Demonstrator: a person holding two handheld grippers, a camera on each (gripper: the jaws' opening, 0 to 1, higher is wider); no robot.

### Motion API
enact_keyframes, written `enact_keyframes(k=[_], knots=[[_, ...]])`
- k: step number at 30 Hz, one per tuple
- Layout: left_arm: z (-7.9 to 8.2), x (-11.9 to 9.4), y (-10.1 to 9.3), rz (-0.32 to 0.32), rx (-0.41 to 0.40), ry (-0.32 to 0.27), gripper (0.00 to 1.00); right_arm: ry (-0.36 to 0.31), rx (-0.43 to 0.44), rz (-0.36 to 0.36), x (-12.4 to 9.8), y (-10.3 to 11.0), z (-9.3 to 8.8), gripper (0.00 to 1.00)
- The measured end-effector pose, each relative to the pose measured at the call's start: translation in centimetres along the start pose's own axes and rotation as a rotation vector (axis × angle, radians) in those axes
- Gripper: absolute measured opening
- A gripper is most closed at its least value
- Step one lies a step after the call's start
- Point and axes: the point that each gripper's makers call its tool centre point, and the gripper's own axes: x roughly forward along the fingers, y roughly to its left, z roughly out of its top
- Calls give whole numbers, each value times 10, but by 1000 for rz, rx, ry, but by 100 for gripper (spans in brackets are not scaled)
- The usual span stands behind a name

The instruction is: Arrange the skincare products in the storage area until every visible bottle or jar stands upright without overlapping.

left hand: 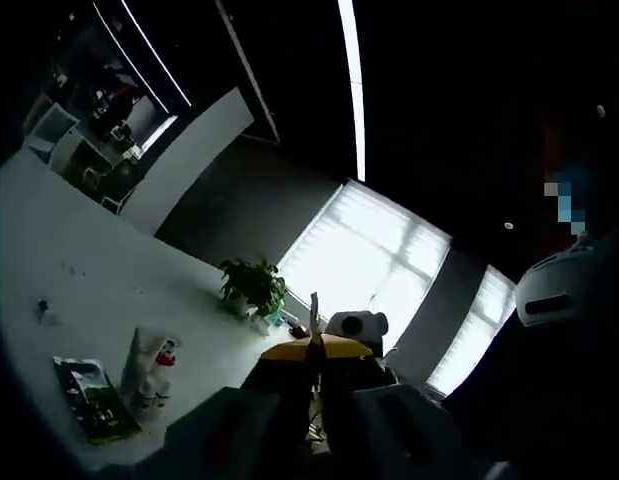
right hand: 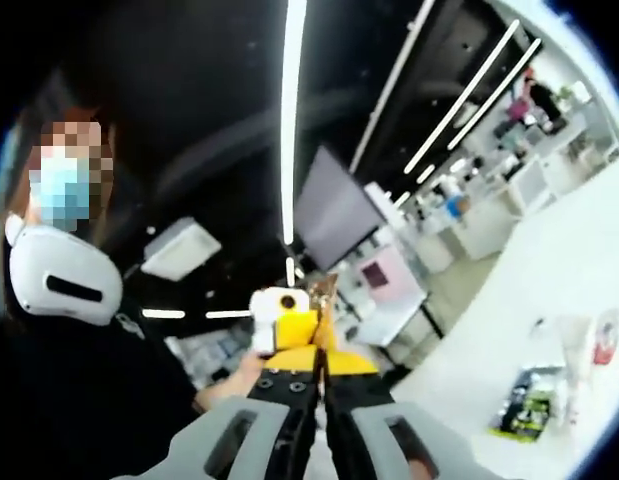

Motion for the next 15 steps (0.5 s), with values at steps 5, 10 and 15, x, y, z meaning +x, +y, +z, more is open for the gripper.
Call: enact_keyframes(k=[5, 10, 15], knots=[[-13, -5, 5, 30, 46, 75, 7, -25, 27, -19, -3, -7, -2, 0], [-21, -15, 9, 31, -4, 64, 1, -40, 42, -30, -6, -11, -1, 0], [-19, -16, 11, 28, -34, 36, 0, -49, 54, -22, -5, -11, -1, 0]])
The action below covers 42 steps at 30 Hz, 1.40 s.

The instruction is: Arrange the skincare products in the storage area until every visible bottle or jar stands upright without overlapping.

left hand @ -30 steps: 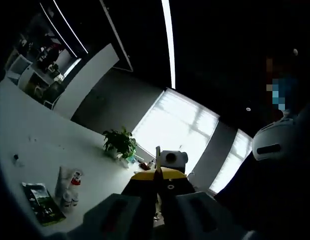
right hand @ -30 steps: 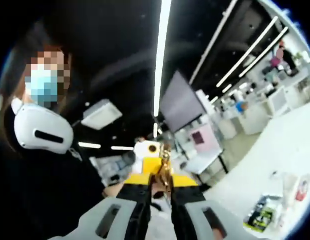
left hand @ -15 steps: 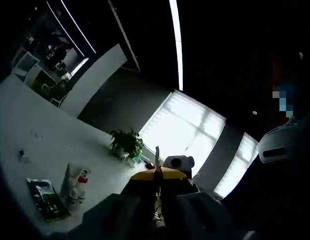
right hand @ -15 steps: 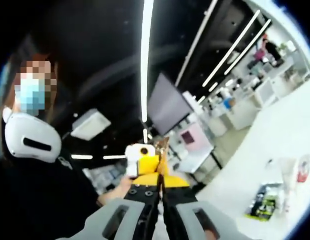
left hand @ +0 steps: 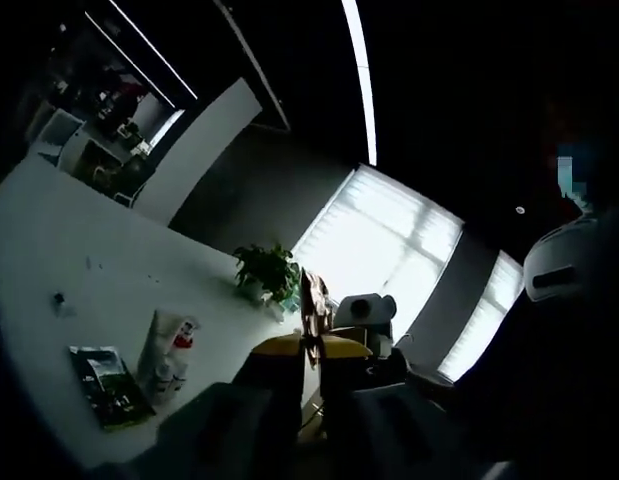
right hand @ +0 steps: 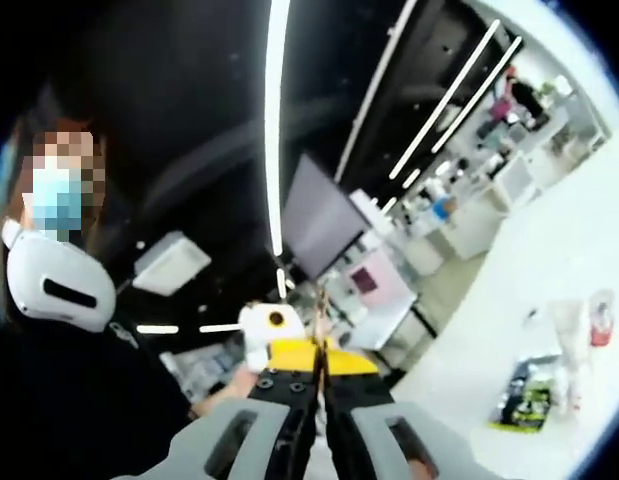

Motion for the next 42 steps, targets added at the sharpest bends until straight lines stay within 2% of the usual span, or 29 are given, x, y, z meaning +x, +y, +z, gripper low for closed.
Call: enact_keyframes(k=[7, 12, 14, 16, 17, 19, 23, 25, 27, 30, 34, 42], knots=[[2, -1, 5, 17, -49, -24, 0, 31, -4, -37, 3, -5, -2, 0], [-1, -2, 13, 36, -100, -12, 0, 84, -133, -77, 5, -11, -8, 2], [-1, -3, 16, 41, -117, -17, 0, 61, -188, -90, 5, -13, -5, 16], [-2, -3, 18, 47, -130, -13, 0, 74, -197, -123, 5, -19, -8, 35], [-3, -3, 20, 51, -136, -13, 0, 99, -228, -159, 2, -26, -11, 41], [-6, -4, 26, 59, -147, -3, 0, 133, -268, -182, 0, -31, -16, 48], [-12, -7, 38, 88, -162, 13, 0, 227, -372, -253, -8, -49, -29, 53], [-16, -9, 45, 106, -193, 20, 0, 278, -385, -311, -13, -61, -35, 63], [-19, -11, 53, 127, -212, 24, 0, 278, -386, -328, -15, -66, -35, 72], [-23, -14, 64, 164, -225, 38, 0, 277, -405, -353, -24, -75, -32, 73], [-24, -16, 71, 176, -258, 33, 0, 283, -422, -396, -34, -88, -32, 77], [-37, -21, 97, 234, -326, 46, 0, 273, -398, -453, -51, -104, -37, 87]])
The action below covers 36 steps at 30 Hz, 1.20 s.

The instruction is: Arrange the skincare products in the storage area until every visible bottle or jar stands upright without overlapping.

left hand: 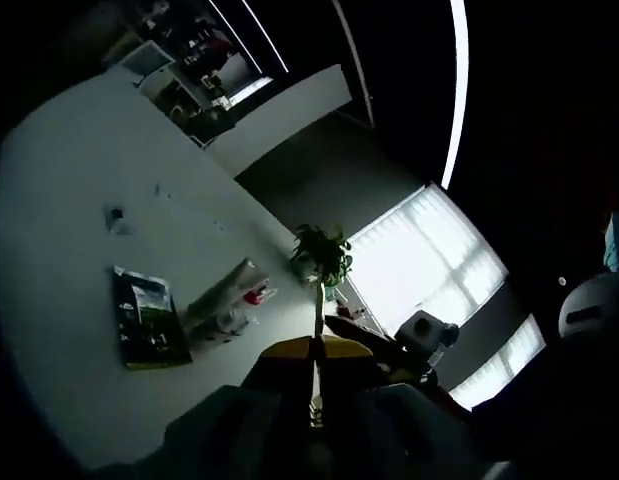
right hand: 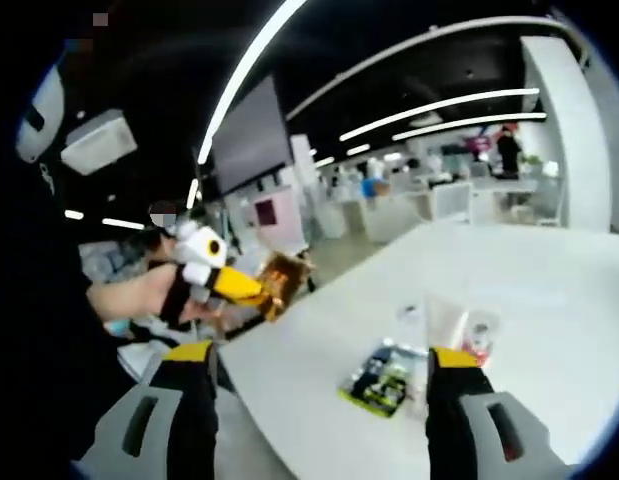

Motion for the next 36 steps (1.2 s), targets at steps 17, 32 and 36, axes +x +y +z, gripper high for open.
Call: enact_keyframes(k=[17, 32, 36], knots=[[2, -2, 72, 120, -126, 43, 0, -58, 78, -76, -5, -21, -13, 99], [19, 12, 171, 250, -173, 29, 0, -51, 144, -119, -2, -34, -30, 99], [19, 13, 196, 280, -211, 42, 0, -35, 165, -127, 1, -36, -39, 99]])
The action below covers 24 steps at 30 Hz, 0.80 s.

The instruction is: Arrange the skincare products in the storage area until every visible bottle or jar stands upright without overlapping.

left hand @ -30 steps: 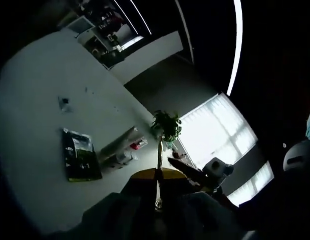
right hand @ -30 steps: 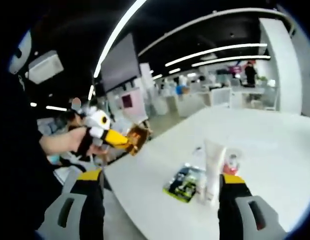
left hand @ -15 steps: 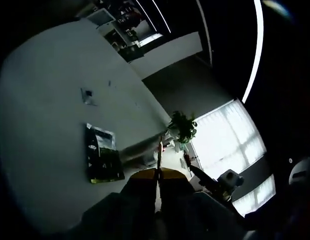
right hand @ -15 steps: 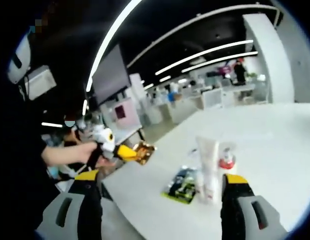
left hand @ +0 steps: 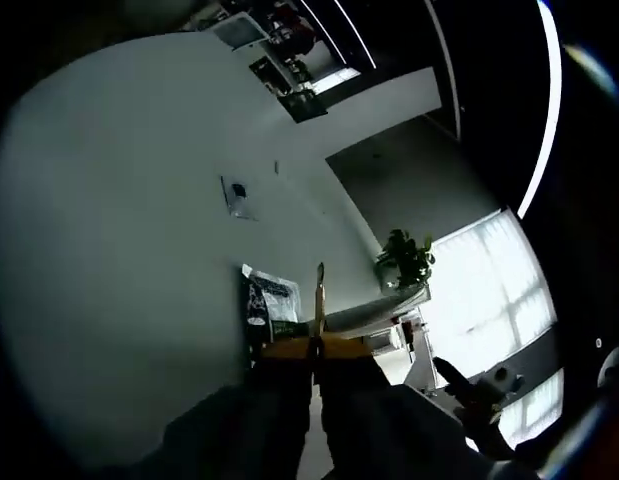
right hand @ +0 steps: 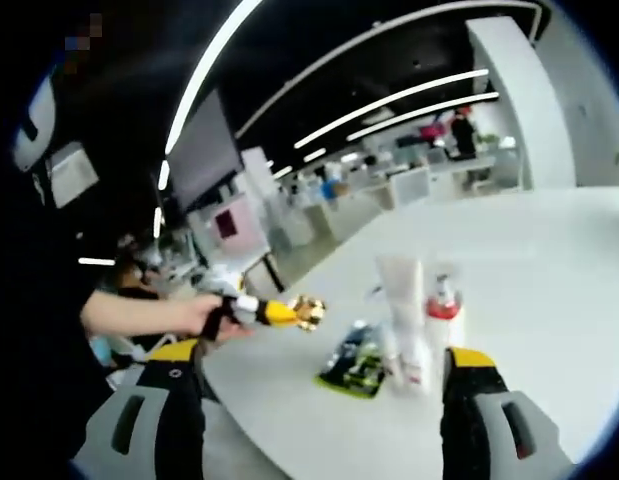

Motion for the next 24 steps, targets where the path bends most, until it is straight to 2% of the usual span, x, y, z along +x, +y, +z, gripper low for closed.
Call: enact_keyframes(k=[5, 14, 19, 24], knots=[[9, 10, 22, 42, -23, -14, 0, 25, 13, 4, 3, -1, -7, 99], [10, 27, 50, 117, -61, 5, 0, 28, 24, -4, 5, -4, -8, 99], [10, 34, 56, 133, -73, 13, 0, 49, 19, -8, 6, -3, -11, 99], [8, 37, 65, 157, -76, 32, 0, 38, 30, -19, 3, -7, -11, 99]])
